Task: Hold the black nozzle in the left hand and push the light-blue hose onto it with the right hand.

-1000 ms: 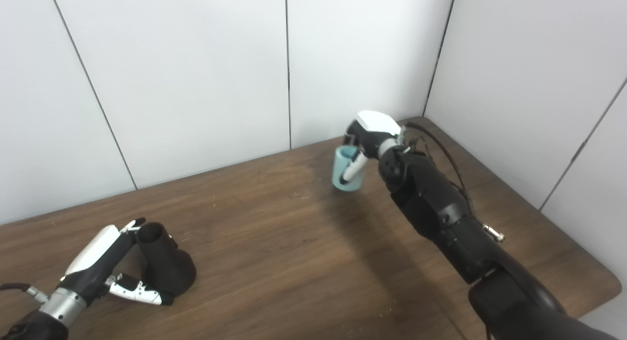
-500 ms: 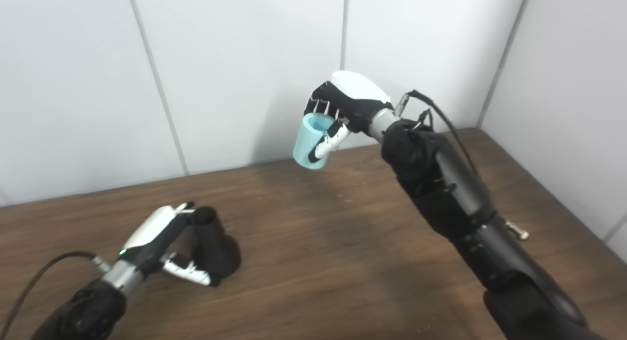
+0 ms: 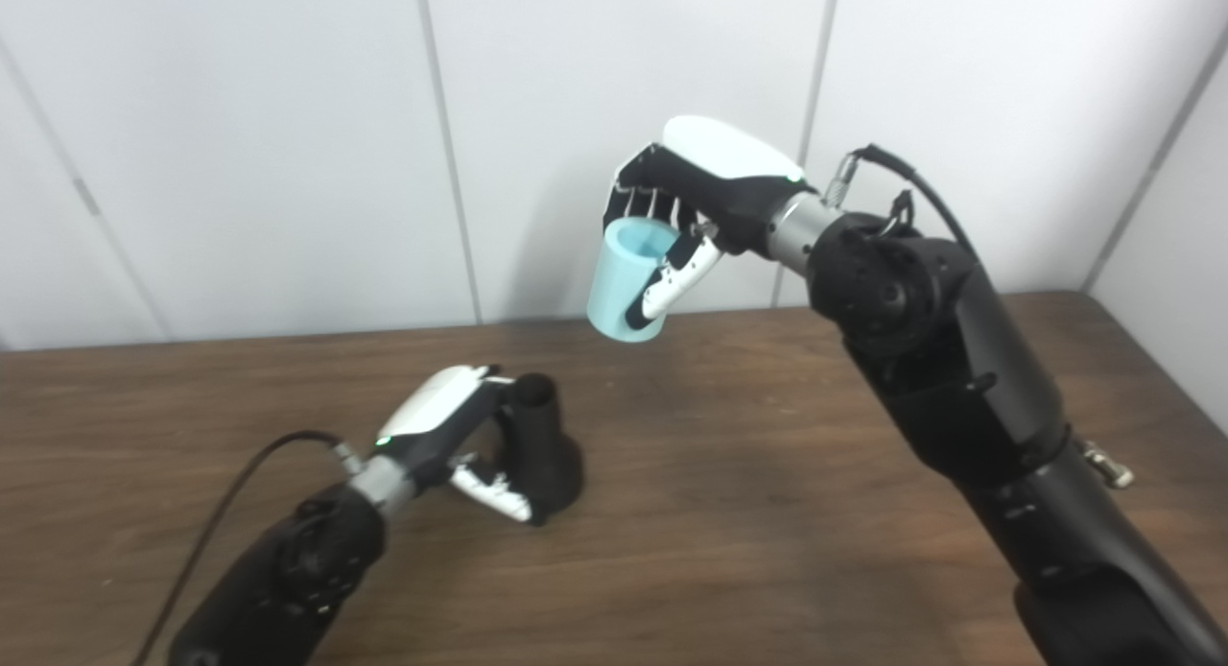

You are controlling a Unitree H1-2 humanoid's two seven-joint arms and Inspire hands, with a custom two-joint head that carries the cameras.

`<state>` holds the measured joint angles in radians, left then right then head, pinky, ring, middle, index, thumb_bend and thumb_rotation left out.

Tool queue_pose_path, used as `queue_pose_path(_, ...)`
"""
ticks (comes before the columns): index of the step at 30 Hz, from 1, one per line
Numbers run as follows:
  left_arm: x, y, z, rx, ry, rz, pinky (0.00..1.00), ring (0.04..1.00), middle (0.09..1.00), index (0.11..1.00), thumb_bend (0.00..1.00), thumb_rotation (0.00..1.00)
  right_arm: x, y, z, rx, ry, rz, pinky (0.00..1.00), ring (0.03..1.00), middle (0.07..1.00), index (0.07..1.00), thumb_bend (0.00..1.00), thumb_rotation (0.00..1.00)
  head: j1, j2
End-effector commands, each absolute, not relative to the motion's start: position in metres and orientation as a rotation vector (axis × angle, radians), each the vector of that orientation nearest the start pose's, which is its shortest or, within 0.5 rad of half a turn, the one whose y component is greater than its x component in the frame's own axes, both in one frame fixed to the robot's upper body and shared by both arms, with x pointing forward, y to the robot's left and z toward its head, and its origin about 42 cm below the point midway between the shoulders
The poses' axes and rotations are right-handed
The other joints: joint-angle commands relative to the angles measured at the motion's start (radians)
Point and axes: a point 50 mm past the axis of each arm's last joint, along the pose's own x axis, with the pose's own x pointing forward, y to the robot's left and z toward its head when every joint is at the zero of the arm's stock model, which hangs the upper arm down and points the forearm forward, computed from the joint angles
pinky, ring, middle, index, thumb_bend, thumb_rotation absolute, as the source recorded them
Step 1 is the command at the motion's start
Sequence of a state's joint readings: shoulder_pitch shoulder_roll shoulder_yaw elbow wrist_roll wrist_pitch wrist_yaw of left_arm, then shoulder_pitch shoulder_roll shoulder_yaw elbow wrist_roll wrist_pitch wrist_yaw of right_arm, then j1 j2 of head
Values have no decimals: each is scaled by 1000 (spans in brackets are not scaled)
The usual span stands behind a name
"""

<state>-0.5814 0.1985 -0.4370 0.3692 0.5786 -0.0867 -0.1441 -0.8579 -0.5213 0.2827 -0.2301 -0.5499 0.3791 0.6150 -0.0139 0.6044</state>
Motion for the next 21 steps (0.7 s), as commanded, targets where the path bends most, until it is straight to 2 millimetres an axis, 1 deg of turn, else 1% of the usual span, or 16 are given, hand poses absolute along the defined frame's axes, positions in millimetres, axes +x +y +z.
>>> queue_pose_path(1, 427, 111, 165, 1009, -290, -639, 1000, 609, 464, 498, 526, 0, 416, -197, 453, -1258, -547, 369, 367, 468, 483, 480, 502, 0, 13, 2)
queue_pose_path(2, 428, 110, 165, 1009, -289, -639, 1000, 608, 464, 498, 526, 0, 417, -193, 455, -1264, -556, 380, 367, 469, 480, 482, 502, 0, 25, 5)
queue_pose_path(7, 426, 104, 166, 1004, -281, -641, 1000, 602, 463, 499, 526, 0, 420, -179, 459, -1302, -612, 423, 367, 471, 479, 485, 502, 0, 40, 11)
queue_pose_path(10, 426, 102, 166, 1010, -273, -645, 1000, 600, 460, 501, 526, 0, 423, -171, 457, -1304, -628, 451, 382, 465, 471, 481, 504, 0, 42, 14)
queue_pose_path(15, 426, 100, 168, 1023, -263, -656, 1000, 600, 457, 502, 526, 0, 423, -158, 452, -1308, -621, 486, 386, 472, 467, 473, 504, 0, 42, 17)
queue_pose_path(21, 425, 99, 171, 1029, -260, -667, 1000, 600, 455, 503, 525, 0, 424, -149, 447, -1327, -593, 506, 383, 457, 479, 474, 504, 0, 42, 26)
